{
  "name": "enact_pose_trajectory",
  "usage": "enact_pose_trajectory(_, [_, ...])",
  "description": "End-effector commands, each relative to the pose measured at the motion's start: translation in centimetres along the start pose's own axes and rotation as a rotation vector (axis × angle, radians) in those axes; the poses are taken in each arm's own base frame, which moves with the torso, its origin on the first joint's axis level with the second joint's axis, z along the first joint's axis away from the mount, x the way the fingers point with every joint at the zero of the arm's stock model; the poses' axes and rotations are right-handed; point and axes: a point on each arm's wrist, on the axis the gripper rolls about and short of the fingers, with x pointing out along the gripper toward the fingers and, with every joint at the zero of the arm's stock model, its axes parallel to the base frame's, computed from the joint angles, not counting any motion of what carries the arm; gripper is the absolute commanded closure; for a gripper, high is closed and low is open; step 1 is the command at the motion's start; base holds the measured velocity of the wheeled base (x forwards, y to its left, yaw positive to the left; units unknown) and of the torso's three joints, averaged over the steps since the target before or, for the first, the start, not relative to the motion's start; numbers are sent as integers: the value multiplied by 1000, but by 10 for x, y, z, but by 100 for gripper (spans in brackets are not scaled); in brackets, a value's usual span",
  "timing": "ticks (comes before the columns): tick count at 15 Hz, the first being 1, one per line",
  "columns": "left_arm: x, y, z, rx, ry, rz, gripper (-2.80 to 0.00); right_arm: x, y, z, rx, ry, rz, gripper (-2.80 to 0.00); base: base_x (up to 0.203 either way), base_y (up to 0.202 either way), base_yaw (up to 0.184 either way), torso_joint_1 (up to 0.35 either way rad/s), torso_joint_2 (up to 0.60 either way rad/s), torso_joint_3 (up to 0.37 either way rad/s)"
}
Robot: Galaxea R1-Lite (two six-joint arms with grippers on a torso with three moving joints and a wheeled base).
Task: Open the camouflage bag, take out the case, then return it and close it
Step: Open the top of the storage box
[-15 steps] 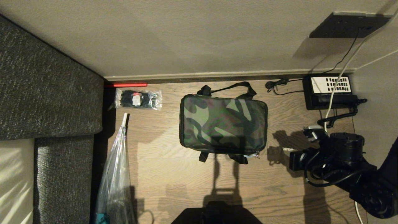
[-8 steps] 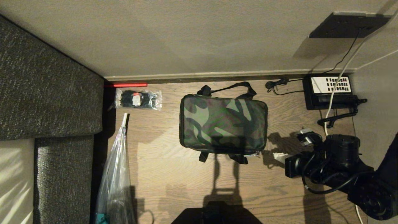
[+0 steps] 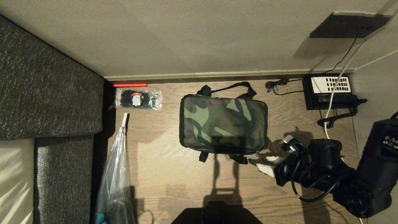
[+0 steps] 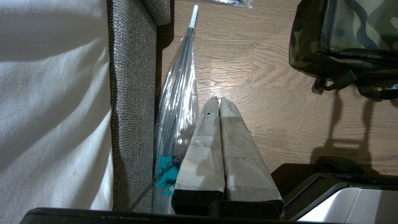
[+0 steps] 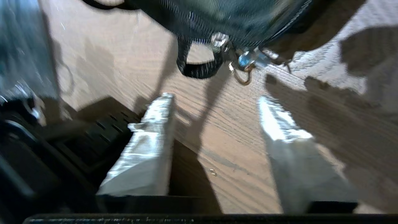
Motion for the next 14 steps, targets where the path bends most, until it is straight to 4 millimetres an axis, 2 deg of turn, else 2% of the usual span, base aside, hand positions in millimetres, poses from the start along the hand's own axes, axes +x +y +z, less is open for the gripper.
enact_pose_trajectory(1, [0, 0, -1, -1, 1, 1, 0, 17, -4, -15, -18, 17, 12, -280, 0, 0, 0, 0, 0, 0])
enact_pose_trajectory(4, [0, 0, -1, -1, 1, 1, 0, 33, -10, -20, -79, -33, 14, -280, 0, 0, 0, 0, 0, 0])
enact_pose_trajectory(8, [0, 0, -1, -1, 2, 1, 0, 46, -18, -15, -153, -125, -7, -280, 0, 0, 0, 0, 0, 0])
enact_pose_trajectory(14, [0, 0, -1, -1, 2, 1, 0, 46, -23, -15, -229, -133, -26, -280, 0, 0, 0, 0, 0, 0])
